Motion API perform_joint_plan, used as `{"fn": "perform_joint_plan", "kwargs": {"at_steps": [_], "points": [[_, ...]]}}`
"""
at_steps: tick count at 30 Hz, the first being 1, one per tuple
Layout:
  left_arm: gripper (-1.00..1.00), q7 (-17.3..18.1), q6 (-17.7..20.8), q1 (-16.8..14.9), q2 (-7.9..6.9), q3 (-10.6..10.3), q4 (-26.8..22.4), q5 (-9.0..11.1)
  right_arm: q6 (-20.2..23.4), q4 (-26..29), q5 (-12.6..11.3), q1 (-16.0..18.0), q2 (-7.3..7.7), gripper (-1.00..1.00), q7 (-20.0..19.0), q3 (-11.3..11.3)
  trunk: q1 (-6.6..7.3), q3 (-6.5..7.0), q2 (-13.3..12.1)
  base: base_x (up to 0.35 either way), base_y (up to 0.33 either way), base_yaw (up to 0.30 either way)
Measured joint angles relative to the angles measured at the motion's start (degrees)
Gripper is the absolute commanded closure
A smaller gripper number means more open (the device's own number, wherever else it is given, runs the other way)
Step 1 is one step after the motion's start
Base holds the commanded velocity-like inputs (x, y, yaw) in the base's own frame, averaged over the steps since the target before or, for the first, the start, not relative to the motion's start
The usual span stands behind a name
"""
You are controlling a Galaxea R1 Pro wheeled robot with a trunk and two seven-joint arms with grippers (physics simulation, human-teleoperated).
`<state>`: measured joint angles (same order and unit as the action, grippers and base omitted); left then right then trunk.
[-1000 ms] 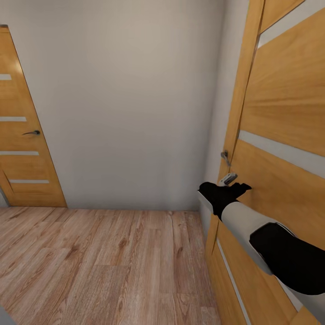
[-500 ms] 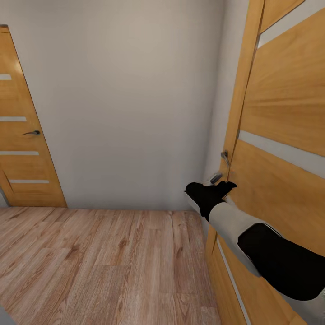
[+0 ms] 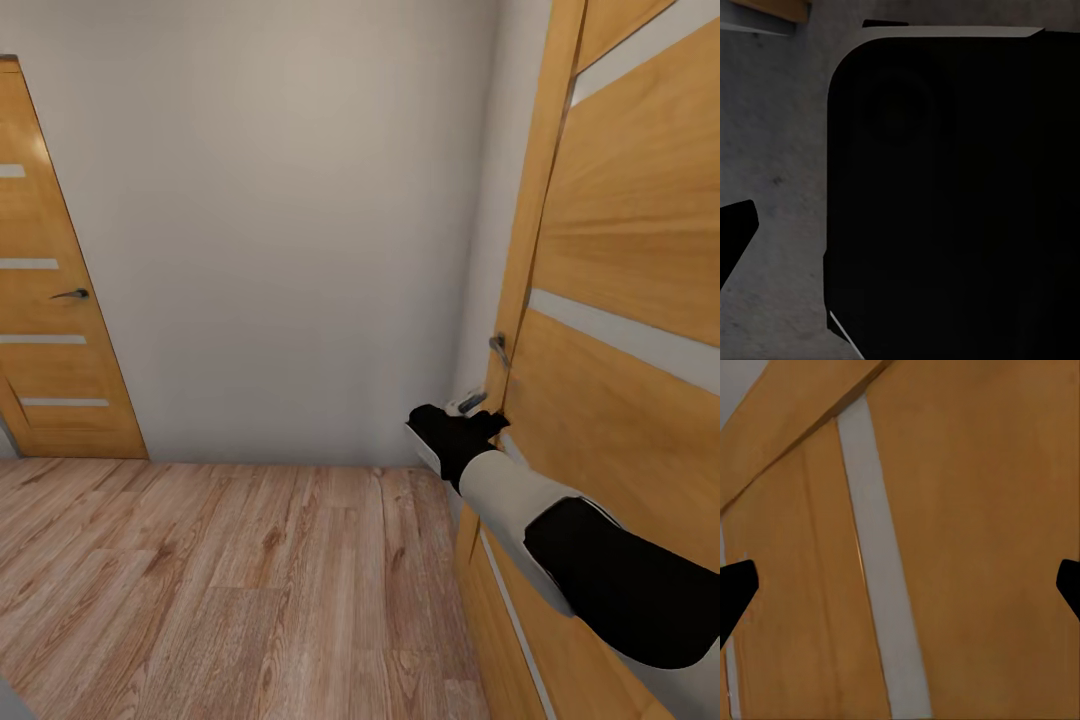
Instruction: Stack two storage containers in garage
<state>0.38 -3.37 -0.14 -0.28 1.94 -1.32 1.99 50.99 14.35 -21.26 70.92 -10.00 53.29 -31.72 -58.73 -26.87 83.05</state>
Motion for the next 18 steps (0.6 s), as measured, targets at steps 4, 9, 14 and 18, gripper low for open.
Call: {"fn": "perform_joint_plan", "kwargs": {"at_steps": [4,9,14,18], "points": [[-1.00,0.0,0.0,0.0,0.01,0.0,0.0,0.0,-6.1,0.0,-0.9,-1.9,0.00,-1.00,-7.9,0.1,0.00,0.00,0.0,0.000,0.000,0.000],[-1.00,0.0,0.0,0.0,0.02,0.0,0.0,0.0,-12.1,0.2,-0.7,-6.4,0.00,-1.00,-13.3,-0.1,0.00,-0.01,0.0,0.000,0.000,0.000],[-1.00,-0.1,0.0,0.0,0.02,0.0,0.0,0.0,-19.4,0.5,-0.6,-12.0,0.00,-1.00,-14.4,-0.4,0.00,0.00,0.0,0.000,0.000,0.000],[-1.00,0.0,0.0,0.0,0.02,0.0,0.0,0.0,-23.4,2.1,-0.3,-16.1,0.00,-1.00,-16.5,-0.6,0.00,0.00,0.0,0.000,0.000,0.000]]}}
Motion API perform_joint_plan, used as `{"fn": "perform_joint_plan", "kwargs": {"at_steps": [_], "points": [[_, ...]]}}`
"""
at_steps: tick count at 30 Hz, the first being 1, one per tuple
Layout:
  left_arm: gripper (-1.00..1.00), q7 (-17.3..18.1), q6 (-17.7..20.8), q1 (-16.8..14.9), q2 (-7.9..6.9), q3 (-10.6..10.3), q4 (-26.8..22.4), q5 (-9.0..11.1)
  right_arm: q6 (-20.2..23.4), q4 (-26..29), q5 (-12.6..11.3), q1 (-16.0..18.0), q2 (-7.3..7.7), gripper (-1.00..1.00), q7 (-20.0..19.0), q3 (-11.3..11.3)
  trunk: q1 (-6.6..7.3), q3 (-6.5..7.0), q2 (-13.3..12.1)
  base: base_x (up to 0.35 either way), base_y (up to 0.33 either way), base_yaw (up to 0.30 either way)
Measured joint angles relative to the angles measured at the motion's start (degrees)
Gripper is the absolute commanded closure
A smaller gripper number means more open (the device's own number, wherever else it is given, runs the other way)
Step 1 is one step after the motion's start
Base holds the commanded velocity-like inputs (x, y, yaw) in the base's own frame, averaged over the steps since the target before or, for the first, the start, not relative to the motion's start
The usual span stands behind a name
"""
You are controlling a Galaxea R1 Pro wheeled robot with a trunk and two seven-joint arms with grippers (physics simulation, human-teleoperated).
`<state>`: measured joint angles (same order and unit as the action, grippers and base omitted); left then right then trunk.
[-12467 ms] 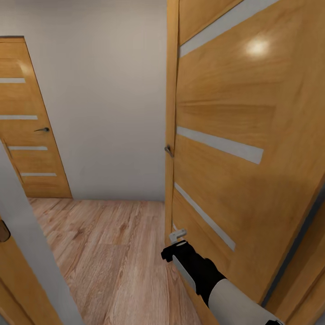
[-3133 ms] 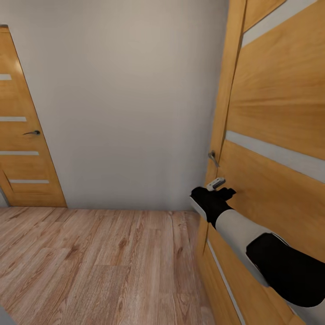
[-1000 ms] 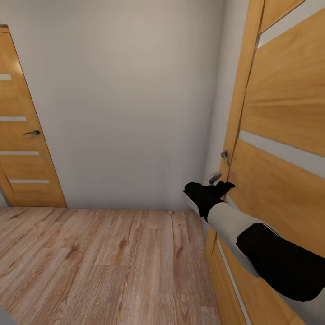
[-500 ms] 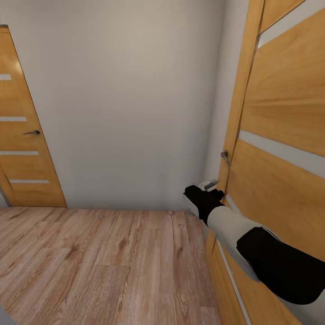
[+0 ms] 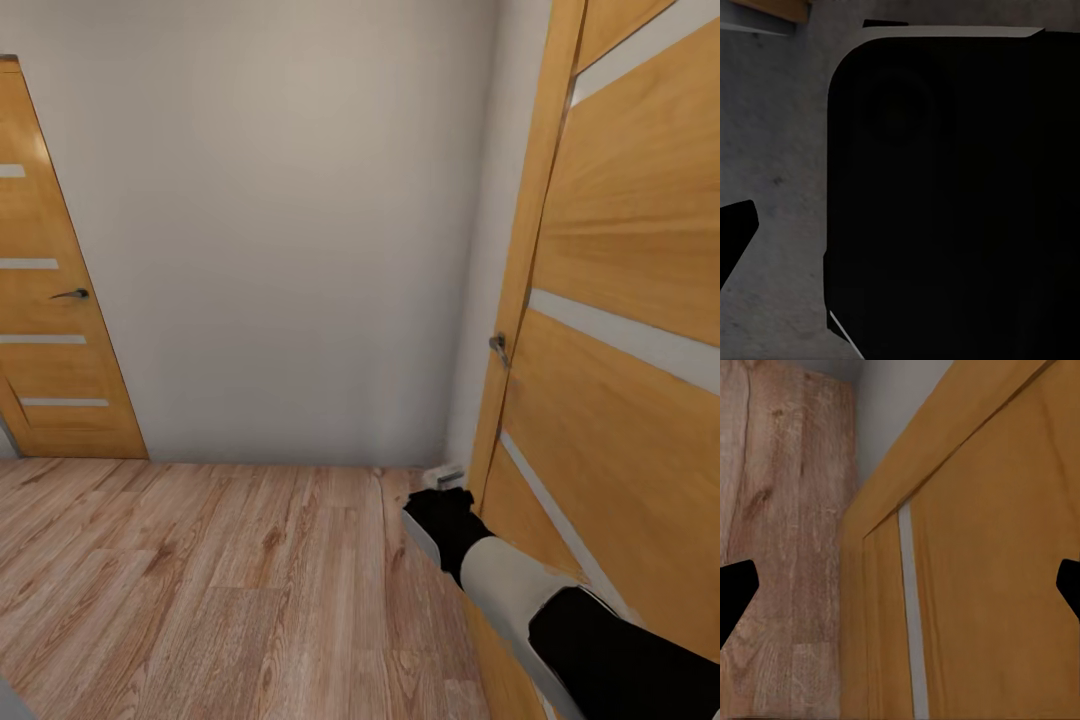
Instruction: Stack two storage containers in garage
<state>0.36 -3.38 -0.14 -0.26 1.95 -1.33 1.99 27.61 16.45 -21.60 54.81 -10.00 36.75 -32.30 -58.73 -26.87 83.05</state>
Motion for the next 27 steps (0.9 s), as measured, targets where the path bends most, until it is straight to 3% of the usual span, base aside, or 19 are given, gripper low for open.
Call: {"fn": "perform_joint_plan", "kwargs": {"at_steps": [3,6,8,14,18,27], "points": [[-1.00,0.0,0.0,0.0,0.00,0.0,0.0,0.0,-4.4,0.7,2.9,-3.6,0.00,-1.00,-3.5,-0.1,0.00,0.00,0.0,0.000,0.000,0.000],[-1.00,0.0,0.0,0.0,0.00,0.0,0.0,0.0,-11.5,0.7,8.5,-8.5,0.00,-1.00,-7.7,0.0,0.00,-0.01,0.0,0.000,0.000,0.000],[-1.00,0.0,0.0,0.0,0.00,0.0,0.0,0.0,-15.2,0.5,10.1,-11.9,0.00,-1.00,-10.0,0.0,0.00,-0.01,0.0,0.000,0.000,0.000],[-1.00,0.0,0.0,0.0,0.00,0.0,0.0,0.0,-20.7,-0.1,11.0,-19.3,0.00,-1.00,-17.9,0.0,0.00,-0.01,0.0,0.000,0.000,0.000],[-1.00,0.0,0.0,0.0,0.00,0.0,0.0,0.0,-24.3,-0.2,11.1,-22.2,0.00,-1.00,-21.7,-0.1,0.00,0.00,0.0,0.000,0.000,0.000],[-1.00,0.0,0.0,0.0,0.00,0.0,0.0,0.0,-25.3,-2.6,11.3,-23.6,0.00,-1.00,-27.6,0.0,0.00,0.00,0.0,0.000,0.000,0.000]]}}
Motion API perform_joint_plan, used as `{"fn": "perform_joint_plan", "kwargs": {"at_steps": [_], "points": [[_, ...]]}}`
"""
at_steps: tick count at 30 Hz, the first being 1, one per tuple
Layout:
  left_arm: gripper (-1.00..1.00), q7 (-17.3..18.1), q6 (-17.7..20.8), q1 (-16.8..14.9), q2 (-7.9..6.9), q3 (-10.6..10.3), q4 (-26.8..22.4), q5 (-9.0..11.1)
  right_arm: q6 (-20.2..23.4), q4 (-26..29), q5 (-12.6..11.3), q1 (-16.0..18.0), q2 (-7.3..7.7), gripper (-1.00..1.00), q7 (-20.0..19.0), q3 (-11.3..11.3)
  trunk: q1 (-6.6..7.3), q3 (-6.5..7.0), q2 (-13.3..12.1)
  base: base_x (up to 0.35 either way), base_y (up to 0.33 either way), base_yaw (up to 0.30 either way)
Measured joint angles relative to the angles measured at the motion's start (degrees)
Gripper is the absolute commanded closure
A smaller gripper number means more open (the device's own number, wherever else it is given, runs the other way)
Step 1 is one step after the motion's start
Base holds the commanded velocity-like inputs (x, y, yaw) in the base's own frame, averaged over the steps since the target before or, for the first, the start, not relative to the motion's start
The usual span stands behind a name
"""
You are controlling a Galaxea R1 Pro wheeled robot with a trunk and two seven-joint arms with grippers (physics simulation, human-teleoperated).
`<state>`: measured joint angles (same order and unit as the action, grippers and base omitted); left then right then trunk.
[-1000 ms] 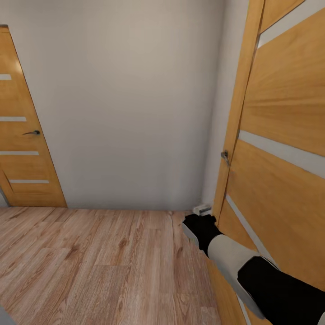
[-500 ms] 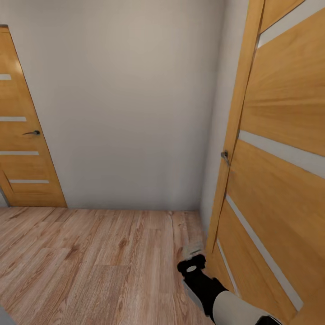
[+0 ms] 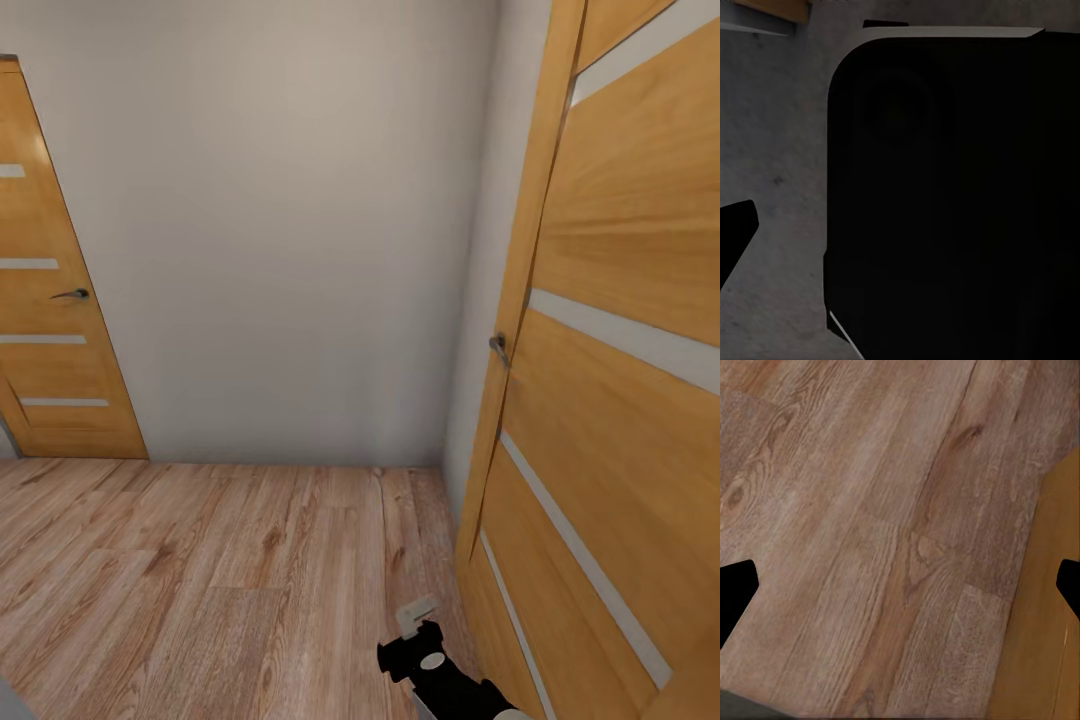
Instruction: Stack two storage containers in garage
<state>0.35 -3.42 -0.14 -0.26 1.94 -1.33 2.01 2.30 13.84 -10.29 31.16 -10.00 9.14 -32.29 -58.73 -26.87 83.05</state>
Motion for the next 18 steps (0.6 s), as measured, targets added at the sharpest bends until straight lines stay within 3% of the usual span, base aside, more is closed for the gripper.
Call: {"fn": "perform_joint_plan", "kwargs": {"at_steps": [13,18], "points": [[-1.00,0.0,0.0,0.0,-0.09,0.0,0.0,0.1,0.1,-2.2,-0.2,0.0,0.00,-1.00,-0.5,-0.1,0.00,0.00,0.0,0.000,0.000,0.000],[-1.00,0.0,0.0,0.0,-0.09,0.0,0.0,0.1,0.1,-5.4,-0.1,0.0,0.00,-1.00,-3.7,0.0,0.00,0.00,0.0,0.000,0.000,0.000]]}}
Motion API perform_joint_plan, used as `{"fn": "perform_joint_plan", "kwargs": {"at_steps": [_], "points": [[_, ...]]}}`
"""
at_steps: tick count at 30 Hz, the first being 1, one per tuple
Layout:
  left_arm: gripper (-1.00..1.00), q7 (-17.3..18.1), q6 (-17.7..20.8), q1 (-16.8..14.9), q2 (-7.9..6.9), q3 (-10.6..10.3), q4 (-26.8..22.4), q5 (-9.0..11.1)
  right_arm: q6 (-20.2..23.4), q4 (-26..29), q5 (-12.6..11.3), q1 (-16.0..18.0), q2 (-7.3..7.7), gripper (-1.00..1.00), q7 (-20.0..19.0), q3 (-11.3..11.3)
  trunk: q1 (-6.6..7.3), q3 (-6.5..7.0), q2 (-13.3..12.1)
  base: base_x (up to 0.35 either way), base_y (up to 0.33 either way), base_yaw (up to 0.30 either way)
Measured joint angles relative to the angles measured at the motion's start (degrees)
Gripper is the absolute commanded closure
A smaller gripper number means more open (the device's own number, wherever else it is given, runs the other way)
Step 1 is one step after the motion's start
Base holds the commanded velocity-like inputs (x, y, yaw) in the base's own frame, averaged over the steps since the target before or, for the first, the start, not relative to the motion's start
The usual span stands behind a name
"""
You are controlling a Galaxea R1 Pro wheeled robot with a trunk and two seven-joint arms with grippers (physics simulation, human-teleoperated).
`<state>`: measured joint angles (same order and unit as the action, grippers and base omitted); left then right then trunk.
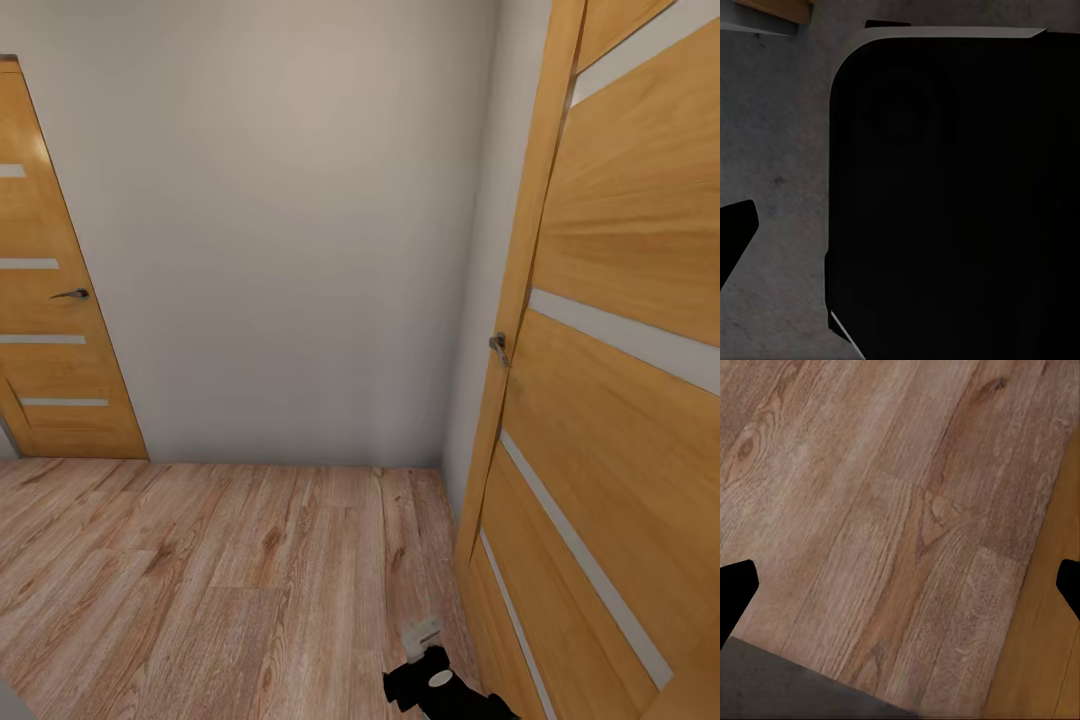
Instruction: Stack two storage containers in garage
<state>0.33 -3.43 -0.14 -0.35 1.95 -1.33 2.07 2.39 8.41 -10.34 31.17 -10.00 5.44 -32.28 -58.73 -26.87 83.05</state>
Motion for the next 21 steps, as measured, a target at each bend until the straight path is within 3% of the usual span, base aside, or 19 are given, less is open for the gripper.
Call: {"fn": "perform_joint_plan", "kwargs": {"at_steps": [21], "points": [[-1.00,0.0,0.0,0.0,0.00,0.0,0.0,0.0,0.3,-4.7,-0.3,0.0,0.00,-1.00,-1.6,0.1,0.00,0.00,0.0,0.000,0.000,0.000]]}}
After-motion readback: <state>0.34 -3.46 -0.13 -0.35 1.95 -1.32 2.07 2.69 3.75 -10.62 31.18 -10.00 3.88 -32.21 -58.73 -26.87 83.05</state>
